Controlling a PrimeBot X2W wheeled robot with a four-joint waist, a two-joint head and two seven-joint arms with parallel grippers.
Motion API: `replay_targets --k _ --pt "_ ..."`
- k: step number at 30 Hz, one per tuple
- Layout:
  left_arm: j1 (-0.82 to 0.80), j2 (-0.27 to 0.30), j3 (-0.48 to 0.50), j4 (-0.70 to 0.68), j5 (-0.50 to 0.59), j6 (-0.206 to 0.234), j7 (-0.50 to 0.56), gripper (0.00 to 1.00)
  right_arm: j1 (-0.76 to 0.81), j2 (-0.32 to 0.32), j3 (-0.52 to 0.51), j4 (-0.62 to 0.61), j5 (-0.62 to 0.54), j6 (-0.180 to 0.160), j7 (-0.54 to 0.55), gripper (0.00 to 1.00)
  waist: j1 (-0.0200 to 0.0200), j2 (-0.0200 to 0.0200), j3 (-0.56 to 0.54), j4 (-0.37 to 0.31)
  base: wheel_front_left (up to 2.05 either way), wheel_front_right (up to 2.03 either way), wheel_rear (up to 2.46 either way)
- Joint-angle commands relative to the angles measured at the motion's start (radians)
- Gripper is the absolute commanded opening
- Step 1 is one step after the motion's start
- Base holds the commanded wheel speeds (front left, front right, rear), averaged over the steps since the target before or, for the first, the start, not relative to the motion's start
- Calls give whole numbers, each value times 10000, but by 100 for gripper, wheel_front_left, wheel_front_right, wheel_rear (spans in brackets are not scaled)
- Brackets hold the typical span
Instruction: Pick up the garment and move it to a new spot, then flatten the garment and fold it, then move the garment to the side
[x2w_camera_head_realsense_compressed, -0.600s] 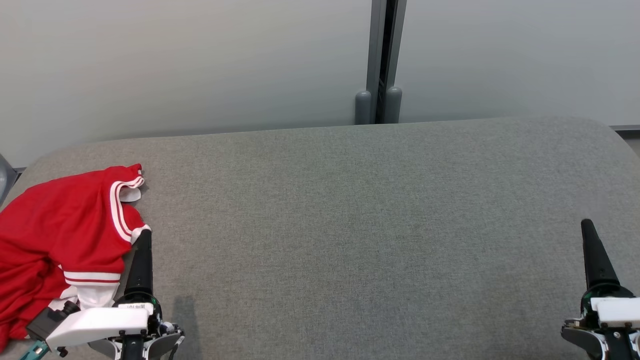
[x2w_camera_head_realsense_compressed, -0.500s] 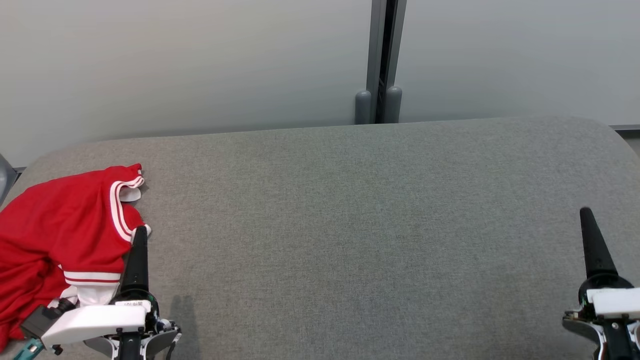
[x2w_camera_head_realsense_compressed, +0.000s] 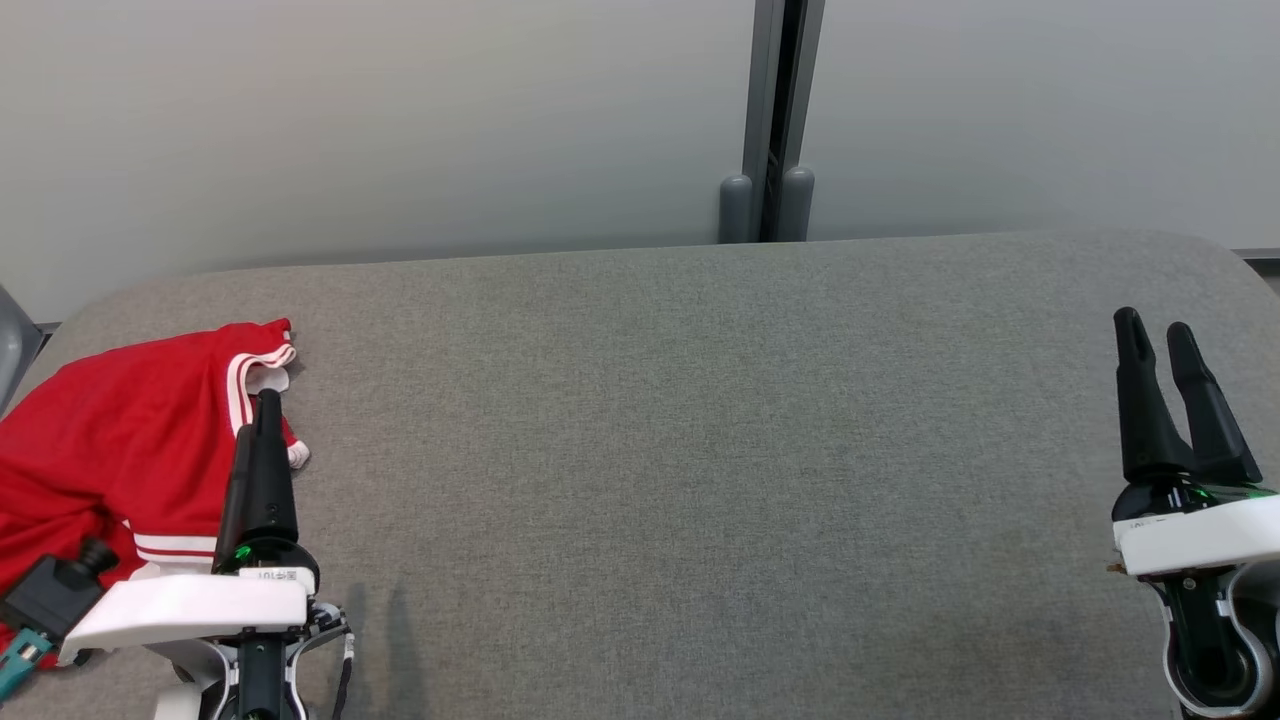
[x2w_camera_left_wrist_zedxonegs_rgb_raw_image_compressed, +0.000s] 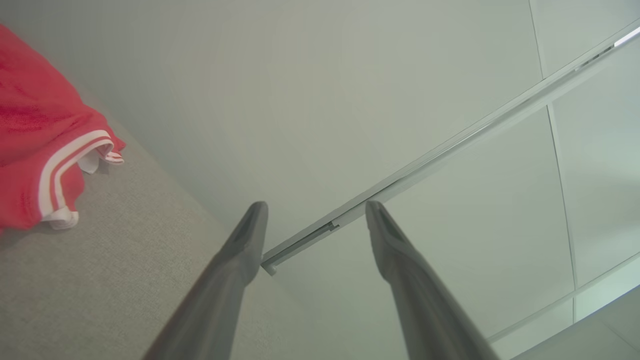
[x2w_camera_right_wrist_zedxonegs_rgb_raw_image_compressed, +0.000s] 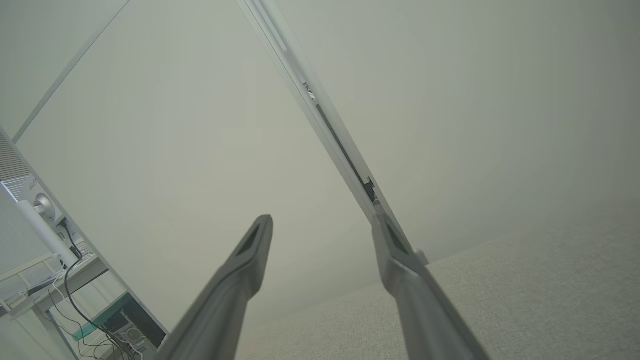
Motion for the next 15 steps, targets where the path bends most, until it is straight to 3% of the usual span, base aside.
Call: replay_targets --k 1,7,15 --pt "-35 52 -62 -381 550 155 -80 100 -245 -12 89 -283 -437 9 -141 100 0 0 6 14 0 0 0" --pt "66 57 -711 -1028 2719 718 -248 100 -190 172 249 -385 -1332 10 -359 100 0 0 9 34 0 0 0" --pt "324 63 -1646 -1131 5179 1791 -464 100 79 500 388 -206 -2248 12 -625 100 0 0 -5 5 0 0 0"
